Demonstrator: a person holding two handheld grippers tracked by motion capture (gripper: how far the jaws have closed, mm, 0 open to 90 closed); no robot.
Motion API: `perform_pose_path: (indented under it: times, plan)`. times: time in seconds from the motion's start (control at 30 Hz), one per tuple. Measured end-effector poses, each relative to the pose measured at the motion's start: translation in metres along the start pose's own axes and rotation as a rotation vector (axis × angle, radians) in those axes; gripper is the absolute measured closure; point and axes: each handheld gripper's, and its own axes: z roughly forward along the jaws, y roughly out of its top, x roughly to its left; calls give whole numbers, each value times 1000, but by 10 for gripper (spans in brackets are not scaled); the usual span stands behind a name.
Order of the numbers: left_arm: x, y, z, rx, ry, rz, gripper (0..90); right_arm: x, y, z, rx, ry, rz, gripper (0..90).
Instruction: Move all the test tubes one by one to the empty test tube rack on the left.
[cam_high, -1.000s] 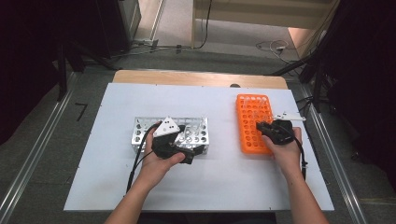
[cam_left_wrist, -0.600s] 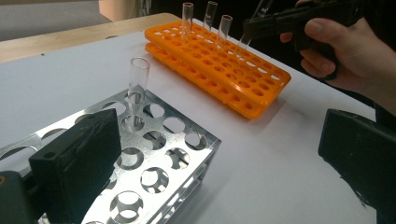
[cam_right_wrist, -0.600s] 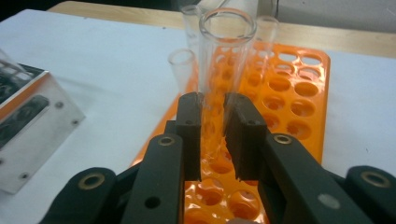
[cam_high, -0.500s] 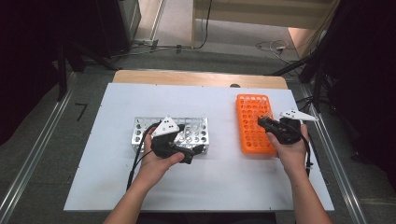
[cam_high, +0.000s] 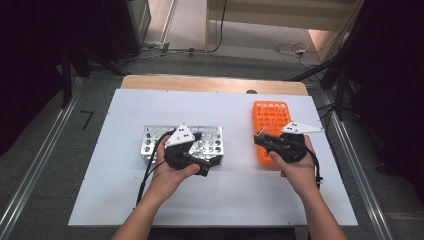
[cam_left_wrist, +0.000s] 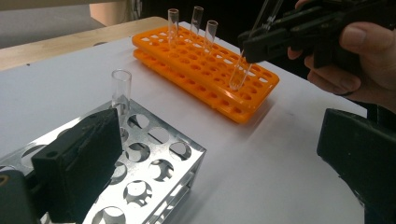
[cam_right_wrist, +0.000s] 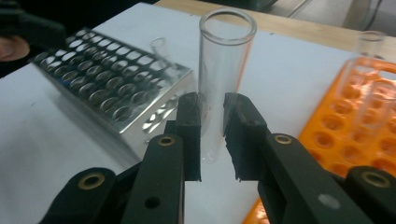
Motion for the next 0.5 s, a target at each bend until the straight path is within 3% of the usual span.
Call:
perform_pose_path:
  times: [0.23,0.5]
  plan:
    - [-3,3,-1,-7,-6,5,12,24,2,8,26,46,-55,735]
    - [-8,7,-2,-23,-32,16,43,44,2,15,42,107,-86,735]
